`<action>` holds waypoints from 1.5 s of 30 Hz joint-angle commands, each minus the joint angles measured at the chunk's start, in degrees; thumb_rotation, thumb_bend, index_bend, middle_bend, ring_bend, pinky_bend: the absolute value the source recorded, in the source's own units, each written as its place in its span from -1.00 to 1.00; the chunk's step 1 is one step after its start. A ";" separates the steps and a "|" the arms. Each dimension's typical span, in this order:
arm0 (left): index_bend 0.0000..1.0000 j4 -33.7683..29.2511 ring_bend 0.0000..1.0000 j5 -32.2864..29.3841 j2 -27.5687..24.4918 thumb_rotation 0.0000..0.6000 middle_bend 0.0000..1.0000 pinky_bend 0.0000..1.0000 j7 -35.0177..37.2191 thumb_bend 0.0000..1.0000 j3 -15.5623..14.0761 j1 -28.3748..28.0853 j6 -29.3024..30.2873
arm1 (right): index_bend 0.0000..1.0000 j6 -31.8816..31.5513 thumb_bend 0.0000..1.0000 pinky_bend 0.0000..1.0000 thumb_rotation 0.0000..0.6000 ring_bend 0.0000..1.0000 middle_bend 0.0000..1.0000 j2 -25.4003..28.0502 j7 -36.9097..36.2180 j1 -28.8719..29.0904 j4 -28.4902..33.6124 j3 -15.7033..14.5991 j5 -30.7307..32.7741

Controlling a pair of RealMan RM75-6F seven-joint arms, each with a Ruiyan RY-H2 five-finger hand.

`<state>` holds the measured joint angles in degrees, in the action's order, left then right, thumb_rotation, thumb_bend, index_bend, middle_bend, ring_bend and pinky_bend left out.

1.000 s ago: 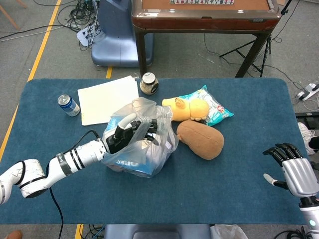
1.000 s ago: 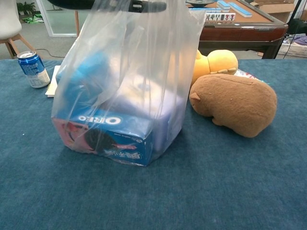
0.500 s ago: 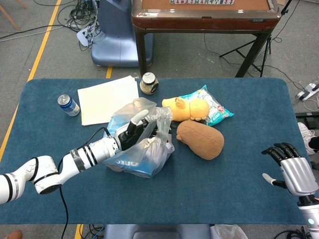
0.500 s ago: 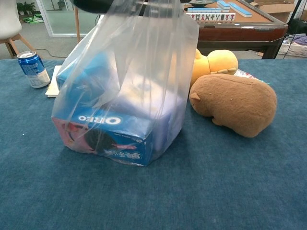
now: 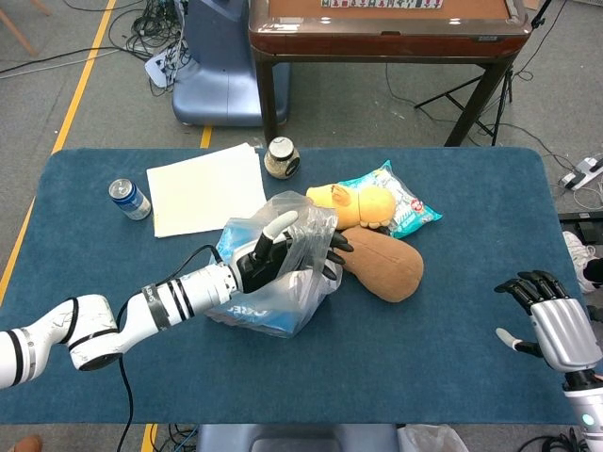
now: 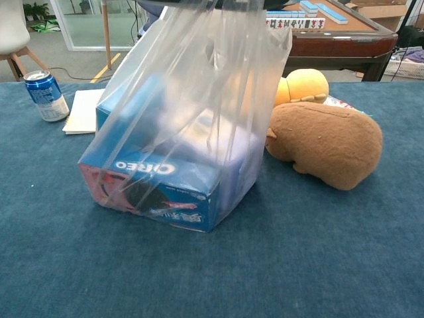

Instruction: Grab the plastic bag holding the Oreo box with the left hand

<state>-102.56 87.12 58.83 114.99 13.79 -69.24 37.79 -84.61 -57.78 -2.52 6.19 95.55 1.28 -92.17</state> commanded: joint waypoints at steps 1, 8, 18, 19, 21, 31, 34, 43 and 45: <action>-0.49 -0.35 -0.55 -0.57 -0.50 -0.78 -0.55 -0.45 2.31 -0.61 1.04 -0.24 -0.51 | -0.33 -0.17 -0.78 -0.64 1.00 -0.65 -0.35 0.08 -0.06 -0.13 -0.02 0.00 0.03; -0.44 -2.47 -0.40 -3.15 -4.73 0.65 -0.38 0.02 7.72 -0.61 3.32 1.23 -1.41 | -0.33 -0.64 -0.77 -0.64 1.00 -0.65 -0.35 0.23 -0.30 -0.42 -0.04 -0.01 -0.02; -0.24 -7.97 0.23 -7.33 -12.84 1.00 0.01 0.86 5.78 -0.30 6.32 4.13 -5.25 | -0.33 -0.52 -0.78 -0.64 1.00 -0.65 -0.35 0.28 -0.46 0.10 0.27 0.21 -0.72; -0.21 -8.31 0.31 -7.80 -13.39 1.00 0.07 0.94 5.43 -0.26 6.64 4.49 -5.38 | -0.33 -0.50 -0.78 -0.64 1.00 -0.64 -0.35 0.26 -0.46 0.13 0.27 0.22 -0.76; -0.15 -9.03 0.46 -9.05 -14.58 1.00 0.18 1.00 4.60 -0.18 7.37 5.28 -5.87 | -0.33 -0.42 -0.78 -0.64 1.00 -0.64 -0.35 0.25 -0.47 0.18 0.28 0.22 -0.74; 0.03 -12.02 0.69 -12.47 -17.81 1.00 0.41 1.00 0.18 -0.01 10.47 9.56 -5.97 | -0.33 -0.31 -0.78 -0.64 1.00 -0.65 -0.35 0.30 -0.25 0.18 0.57 0.04 -0.88; 0.08 -12.42 0.73 -14.21 -18.94 1.00 0.47 1.00 -2.07 0.03 11.70 10.99 -5.23 | -0.33 -0.31 -0.77 -0.64 1.00 -0.65 -0.35 0.31 -0.09 0.15 0.74 0.00 -0.90; 0.14 -13.72 0.77 -16.30 -23.20 1.00 0.54 1.00 -4.26 0.08 16.73 16.17 -2.14 | -0.33 -0.19 -0.77 -0.64 1.00 -0.65 -0.35 0.35 0.08 0.23 1.05 0.09 -0.72; 0.15 -13.70 0.77 -16.21 -23.88 1.00 0.55 1.00 -3.78 0.08 17.74 17.41 -1.61 | -0.33 -0.07 -0.77 -0.64 1.00 -0.65 -0.35 0.29 0.13 0.32 1.08 0.10 -0.74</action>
<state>-116.14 70.96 35.50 110.80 30.80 -52.63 35.67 -84.67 -57.49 -2.39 6.51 96.63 1.37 -92.91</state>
